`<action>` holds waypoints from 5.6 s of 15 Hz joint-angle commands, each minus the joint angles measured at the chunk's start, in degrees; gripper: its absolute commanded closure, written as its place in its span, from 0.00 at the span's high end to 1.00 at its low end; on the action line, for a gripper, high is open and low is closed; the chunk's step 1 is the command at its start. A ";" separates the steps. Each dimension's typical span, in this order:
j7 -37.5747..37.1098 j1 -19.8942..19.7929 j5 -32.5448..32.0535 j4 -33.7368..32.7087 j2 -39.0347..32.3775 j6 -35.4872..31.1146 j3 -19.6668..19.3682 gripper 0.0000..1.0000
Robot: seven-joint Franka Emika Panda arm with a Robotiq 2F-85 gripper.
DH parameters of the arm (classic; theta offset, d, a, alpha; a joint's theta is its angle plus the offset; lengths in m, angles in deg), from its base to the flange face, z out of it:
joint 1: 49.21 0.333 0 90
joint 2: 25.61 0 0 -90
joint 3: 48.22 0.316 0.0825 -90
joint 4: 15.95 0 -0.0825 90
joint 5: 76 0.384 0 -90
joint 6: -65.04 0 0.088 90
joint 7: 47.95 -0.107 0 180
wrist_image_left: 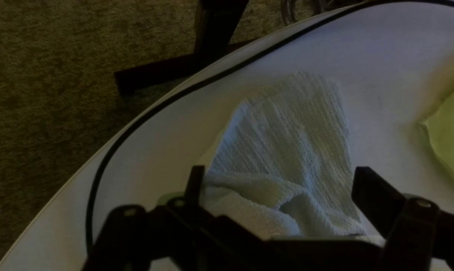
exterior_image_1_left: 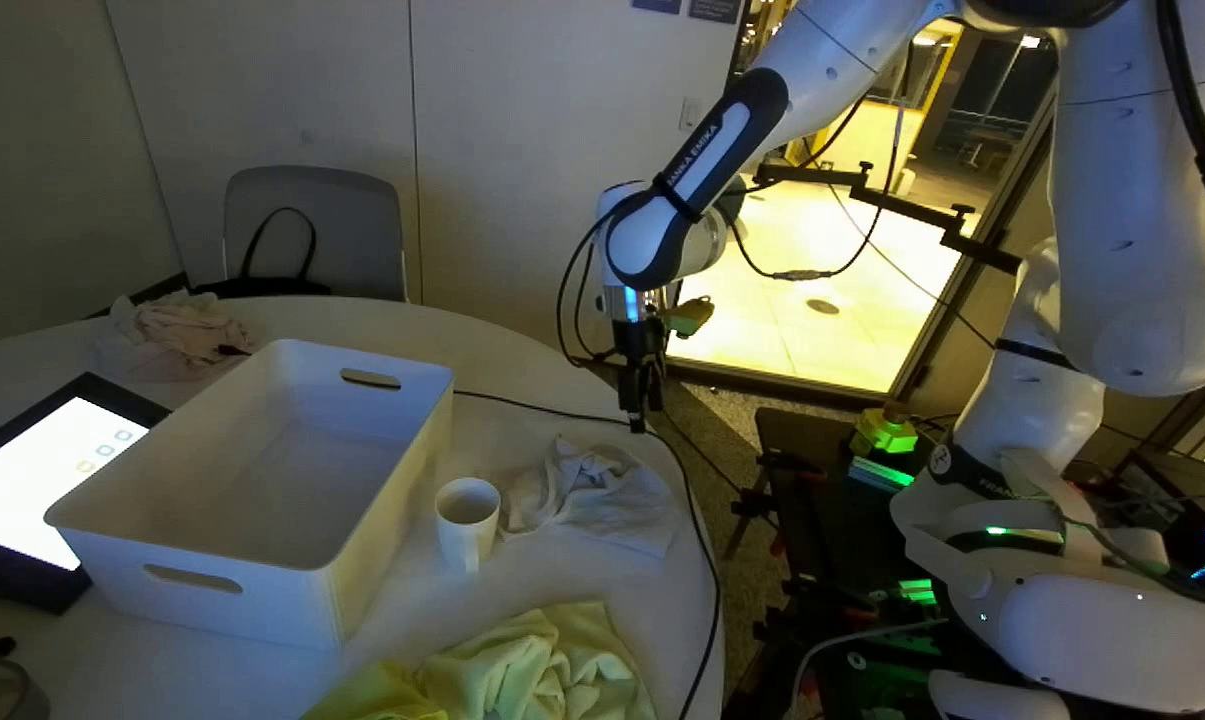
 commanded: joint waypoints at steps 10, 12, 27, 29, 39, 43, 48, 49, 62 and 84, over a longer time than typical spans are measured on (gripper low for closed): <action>2.77 -7.25 7.82 -3.57 -13.44 -12.90 7.02 1.00; 1.90 -7.32 7.02 -3.62 -14.57 -15.35 7.09 1.00; -4.66 -5.99 4.54 -3.13 -20.32 -28.45 6.66 1.00; -6.52 -5.76 4.60 -2.60 -20.50 -31.72 6.72 1.00; -11.45 -3.83 0.18 -1.30 -18.78 -34.35 5.78 0.55; -11.25 -3.86 -1.43 -0.86 -16.94 -32.92 6.02 0.24; -10.47 -4.00 -2.95 0.08 -13.67 -31.93 6.27 0.00; -10.51 -3.77 -3.21 0.39 -12.88 -32.16 6.13 0.02; -6.37 -5.92 -3.21 4.79 5.77 -29.12 7.60 0.02; -1.65 5.64 -13.20 -11.11 26.11 36.59 2.36 0.02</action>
